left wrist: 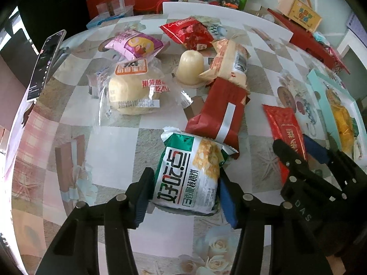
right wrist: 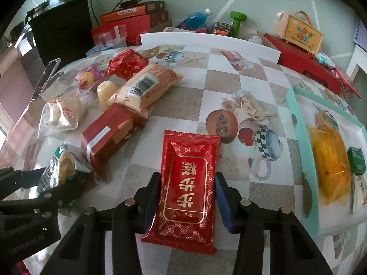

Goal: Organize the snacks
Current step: 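Grasp the white-green snack bag with left tool while right tool grasps red packet, then lift both bags and carry them over the white tray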

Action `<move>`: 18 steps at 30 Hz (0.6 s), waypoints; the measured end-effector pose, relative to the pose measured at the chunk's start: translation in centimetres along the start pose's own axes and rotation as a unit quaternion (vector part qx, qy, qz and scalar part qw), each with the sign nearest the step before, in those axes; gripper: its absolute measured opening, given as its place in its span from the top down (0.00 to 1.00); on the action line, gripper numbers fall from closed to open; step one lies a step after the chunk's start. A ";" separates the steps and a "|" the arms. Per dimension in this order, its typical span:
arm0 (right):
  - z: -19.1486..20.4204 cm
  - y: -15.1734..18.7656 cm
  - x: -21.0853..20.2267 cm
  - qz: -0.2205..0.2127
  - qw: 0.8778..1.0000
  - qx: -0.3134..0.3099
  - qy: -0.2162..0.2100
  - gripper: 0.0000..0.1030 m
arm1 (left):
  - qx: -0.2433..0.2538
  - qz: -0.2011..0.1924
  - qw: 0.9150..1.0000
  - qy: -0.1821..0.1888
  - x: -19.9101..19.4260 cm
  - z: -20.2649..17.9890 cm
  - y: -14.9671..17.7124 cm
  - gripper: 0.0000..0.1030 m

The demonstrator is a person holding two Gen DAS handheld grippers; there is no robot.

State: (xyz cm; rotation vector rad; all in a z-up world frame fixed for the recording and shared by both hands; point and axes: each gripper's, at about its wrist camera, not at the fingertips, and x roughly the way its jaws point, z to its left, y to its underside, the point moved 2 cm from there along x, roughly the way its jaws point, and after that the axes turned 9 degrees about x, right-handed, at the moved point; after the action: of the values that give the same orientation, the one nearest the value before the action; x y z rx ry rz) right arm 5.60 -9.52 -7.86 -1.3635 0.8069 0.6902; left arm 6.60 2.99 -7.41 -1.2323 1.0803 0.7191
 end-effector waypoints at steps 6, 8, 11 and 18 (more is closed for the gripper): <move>-0.1 -0.1 -0.4 -0.002 1.000 0.007 -0.004 0.53 | -0.008 -0.018 1.000 0.005 -1.2 0.8 0.1 0.46; -0.2 -0.3 -0.7 -0.008 1.000 0.009 -0.006 0.53 | -0.012 -0.023 1.000 0.004 -1.4 0.9 -0.1 0.46; -0.4 -0.6 -1.4 -0.019 1.000 0.013 -0.008 0.53 | -0.019 -0.028 0.999 0.004 -1.6 1.2 0.0 0.46; -0.9 -1.5 -3.1 -0.050 0.998 0.027 -0.019 0.53 | -0.035 -0.059 0.998 0.008 -3.2 1.9 -0.3 0.46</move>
State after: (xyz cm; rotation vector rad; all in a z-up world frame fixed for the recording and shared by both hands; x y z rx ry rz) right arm 4.98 -10.45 -4.46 -1.3294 0.7169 0.6110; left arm 6.26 5.12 -4.39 -1.3524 0.9925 0.6618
